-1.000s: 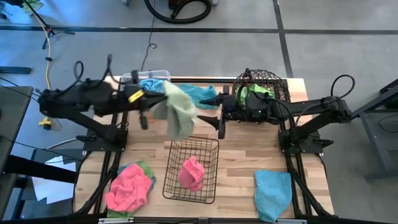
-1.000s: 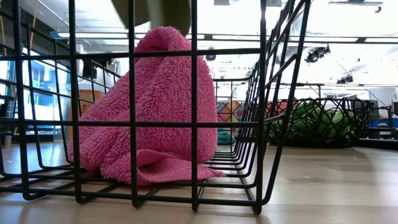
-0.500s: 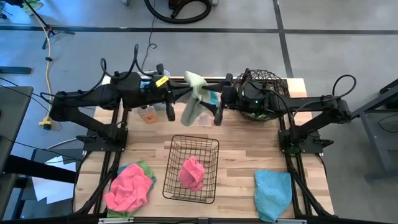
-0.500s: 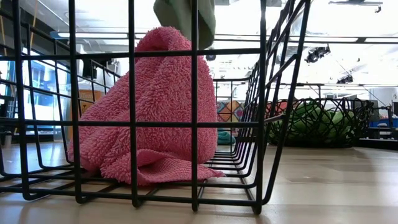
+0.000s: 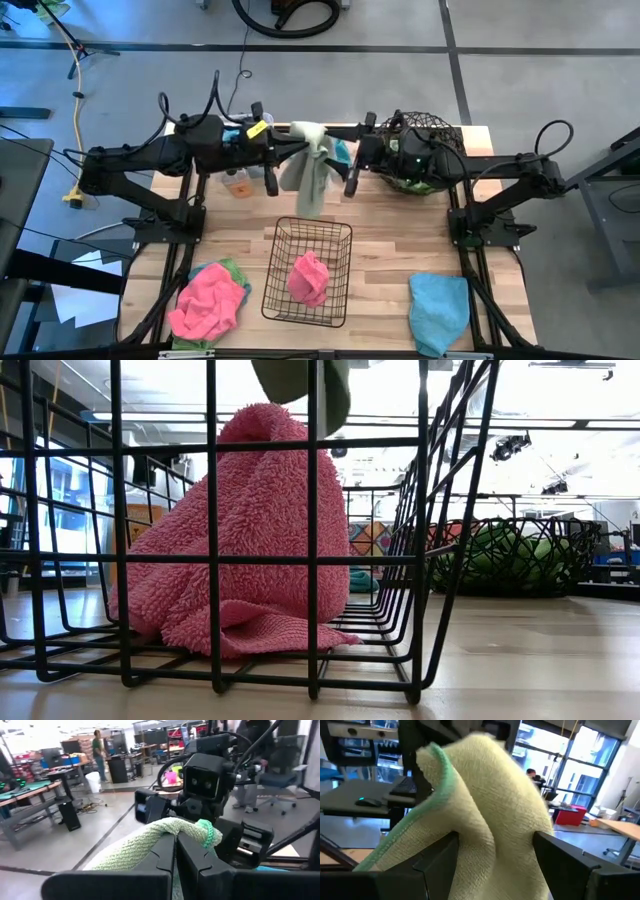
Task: Sort microfiber towel by color & place in baskets
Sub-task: Put the light green microfiber towel into the round black wire basket
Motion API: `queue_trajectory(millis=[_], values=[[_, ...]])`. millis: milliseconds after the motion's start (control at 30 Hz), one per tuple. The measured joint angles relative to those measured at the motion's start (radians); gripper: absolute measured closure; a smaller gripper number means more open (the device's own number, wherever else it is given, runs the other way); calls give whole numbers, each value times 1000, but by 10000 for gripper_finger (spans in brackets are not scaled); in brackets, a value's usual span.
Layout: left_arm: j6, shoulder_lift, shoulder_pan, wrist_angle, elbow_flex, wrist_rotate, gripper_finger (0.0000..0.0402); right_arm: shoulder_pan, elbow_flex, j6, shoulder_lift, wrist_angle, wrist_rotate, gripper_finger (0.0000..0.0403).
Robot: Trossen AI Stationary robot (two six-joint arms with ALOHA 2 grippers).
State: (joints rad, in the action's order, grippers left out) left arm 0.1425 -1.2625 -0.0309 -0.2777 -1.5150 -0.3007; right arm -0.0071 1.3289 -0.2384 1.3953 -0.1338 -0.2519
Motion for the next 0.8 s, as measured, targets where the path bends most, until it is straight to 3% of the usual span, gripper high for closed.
queue_trajectory(millis=[233, 567, 700, 800], values=[[-7, -5, 39, 52, 0, 161, 401, 0, 0, 31, 40, -12, 28, 146], [-11, -16, 65, 147, 0, 245, 401, 1, 0, 55, 52, -80, 65, 159], [-16, -43, 65, 187, 0, 264, 401, 1, 0, 58, 56, -104, 65, 237], [-9, -66, 65, 205, 0, 264, 401, 1, 0, 68, 56, -110, 76, 349]])
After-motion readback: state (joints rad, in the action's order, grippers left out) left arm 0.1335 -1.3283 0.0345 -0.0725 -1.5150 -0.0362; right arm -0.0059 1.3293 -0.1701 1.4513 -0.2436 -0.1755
